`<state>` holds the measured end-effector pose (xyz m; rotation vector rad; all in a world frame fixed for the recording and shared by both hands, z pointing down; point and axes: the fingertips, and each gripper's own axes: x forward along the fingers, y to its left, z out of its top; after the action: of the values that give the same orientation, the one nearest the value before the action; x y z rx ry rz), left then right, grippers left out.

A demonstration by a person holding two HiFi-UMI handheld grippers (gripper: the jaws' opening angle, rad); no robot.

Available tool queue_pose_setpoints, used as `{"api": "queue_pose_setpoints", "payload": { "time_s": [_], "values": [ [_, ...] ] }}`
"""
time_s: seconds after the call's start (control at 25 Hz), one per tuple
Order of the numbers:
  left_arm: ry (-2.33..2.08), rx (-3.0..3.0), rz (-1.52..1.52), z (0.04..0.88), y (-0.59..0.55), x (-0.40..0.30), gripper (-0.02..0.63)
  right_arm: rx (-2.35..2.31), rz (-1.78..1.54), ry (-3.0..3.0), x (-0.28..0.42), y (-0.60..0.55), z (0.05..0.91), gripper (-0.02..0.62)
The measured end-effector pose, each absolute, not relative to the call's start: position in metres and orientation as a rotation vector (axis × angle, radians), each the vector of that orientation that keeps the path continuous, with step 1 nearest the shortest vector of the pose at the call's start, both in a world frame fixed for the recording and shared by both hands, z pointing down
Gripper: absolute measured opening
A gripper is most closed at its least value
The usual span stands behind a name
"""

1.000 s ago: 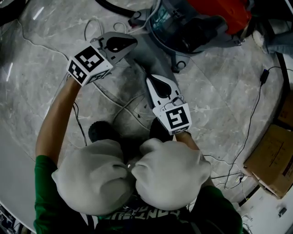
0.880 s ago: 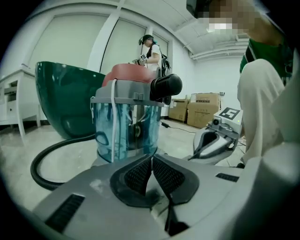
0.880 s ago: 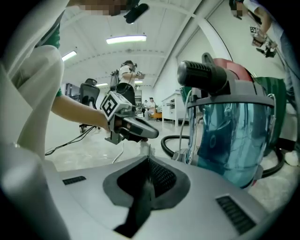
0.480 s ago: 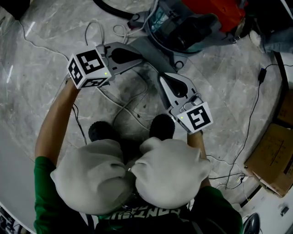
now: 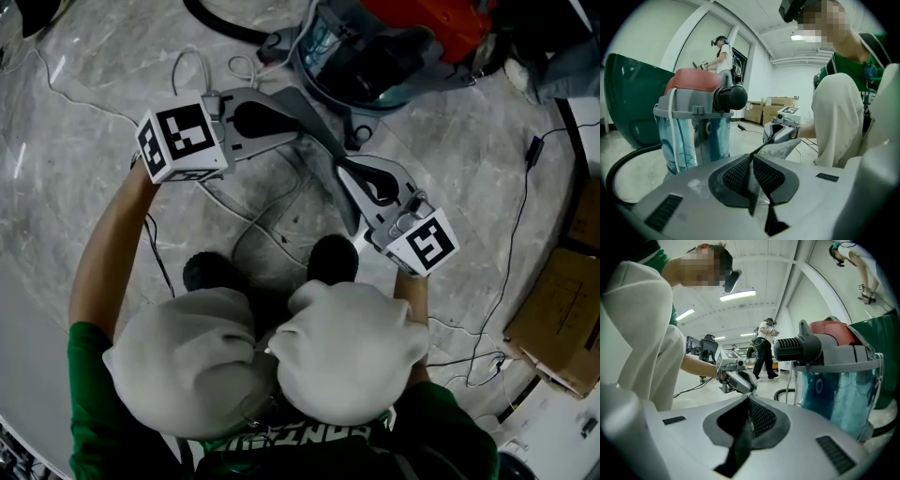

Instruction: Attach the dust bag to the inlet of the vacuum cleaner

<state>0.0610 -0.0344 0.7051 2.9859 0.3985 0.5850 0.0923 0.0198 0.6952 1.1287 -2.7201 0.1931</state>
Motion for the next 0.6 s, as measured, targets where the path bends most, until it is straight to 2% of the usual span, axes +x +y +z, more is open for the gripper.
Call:
{"api": "queue_pose_setpoints", "payload": {
  "time_s": [0.32, 0.6],
  "values": [
    [0.54, 2.995, 0.621, 0.7054, -0.0243, 0.0588, 0.02, 1.037, 0.222, -2.769, 0.0857, 0.0269, 0.6908, 0.015],
    [0.492, 2.989, 0.565, 0.7048, -0.0291, 0.0563, 0.02, 1.094, 0.255, -2.774, 0.0862, 0.0179, 0.6885, 0.015]
  ]
}}
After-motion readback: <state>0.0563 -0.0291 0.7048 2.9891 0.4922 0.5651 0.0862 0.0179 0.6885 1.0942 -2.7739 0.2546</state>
